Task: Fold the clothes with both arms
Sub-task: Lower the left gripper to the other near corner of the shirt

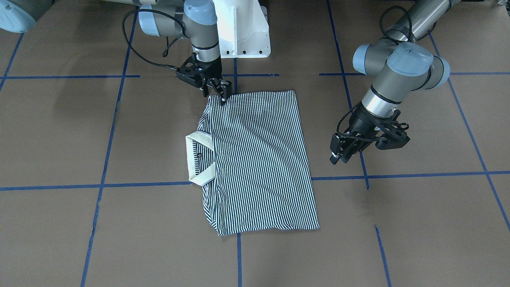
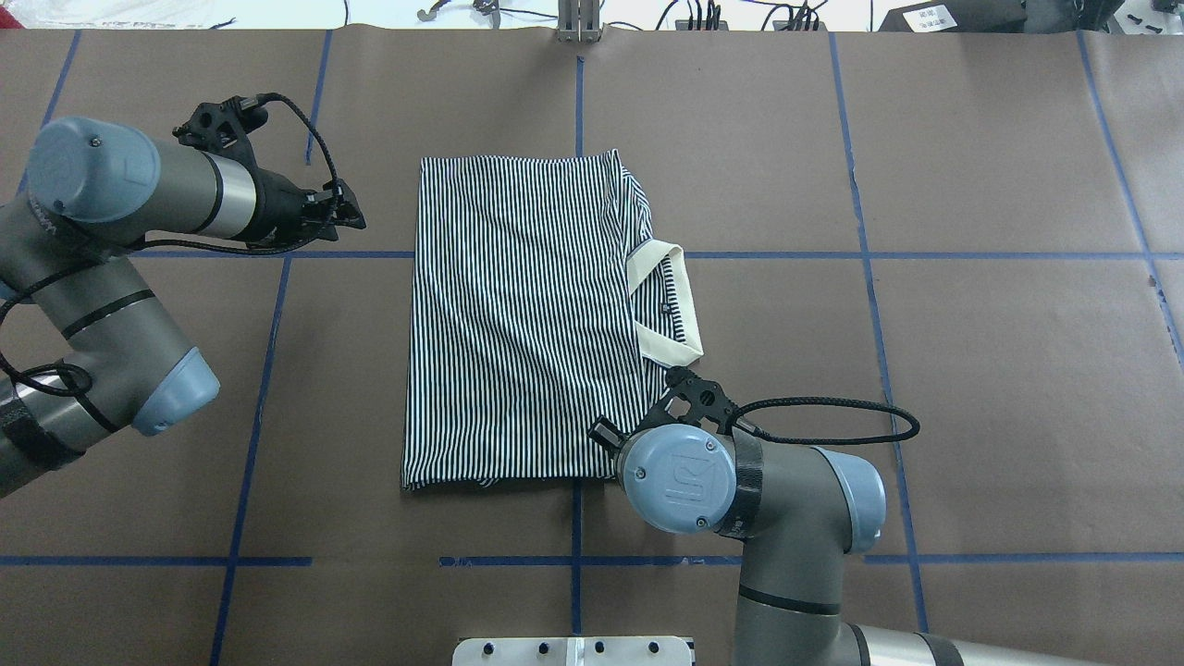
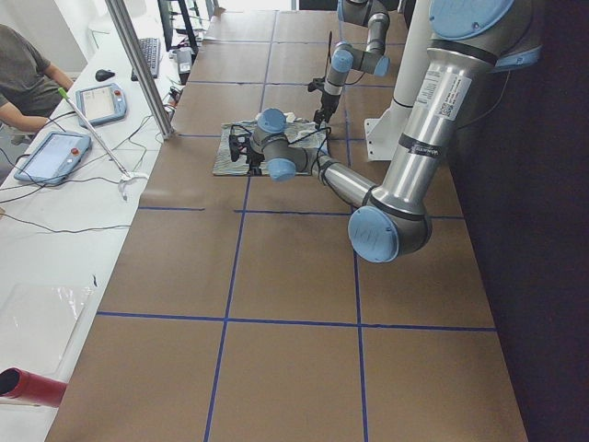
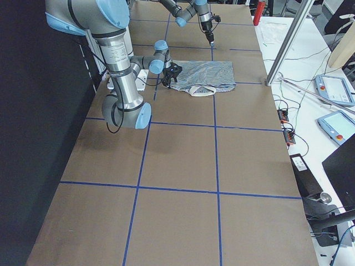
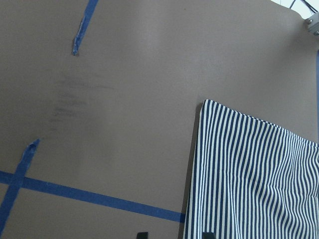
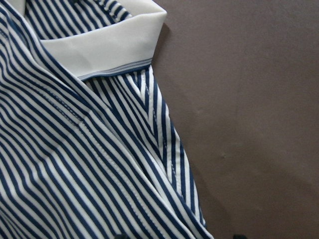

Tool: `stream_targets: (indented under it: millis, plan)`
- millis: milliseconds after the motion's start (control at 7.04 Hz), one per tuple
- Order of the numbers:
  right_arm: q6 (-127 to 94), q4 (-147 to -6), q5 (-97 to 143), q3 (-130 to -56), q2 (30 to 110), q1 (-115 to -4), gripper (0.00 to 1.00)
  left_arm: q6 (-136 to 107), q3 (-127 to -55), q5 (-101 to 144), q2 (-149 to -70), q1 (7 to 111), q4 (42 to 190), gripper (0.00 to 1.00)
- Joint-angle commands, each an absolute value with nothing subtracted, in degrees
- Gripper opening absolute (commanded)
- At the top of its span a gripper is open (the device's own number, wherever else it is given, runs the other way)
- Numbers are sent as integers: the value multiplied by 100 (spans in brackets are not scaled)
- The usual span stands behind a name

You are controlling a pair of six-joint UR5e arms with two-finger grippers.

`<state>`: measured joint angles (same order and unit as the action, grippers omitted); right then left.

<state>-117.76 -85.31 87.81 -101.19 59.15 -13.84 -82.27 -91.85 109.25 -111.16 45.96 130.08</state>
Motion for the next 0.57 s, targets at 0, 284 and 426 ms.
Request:
stream_targets:
  millis: [0,284,426]
  plan:
    - [-11786,-8534,8780,-10108,5941,-1380,51,-8227,-9185,10925,-11109,4597,13008,47]
    - [-11786,-8543,8780,-10107,5950,-1380,29,-8227,-9193,10916,-11092,4597,13017,47]
    - [-11777,-8543,8780,-10107,5950,-1389,0,-8227,-9185,10907,-11083,4597,13017,47]
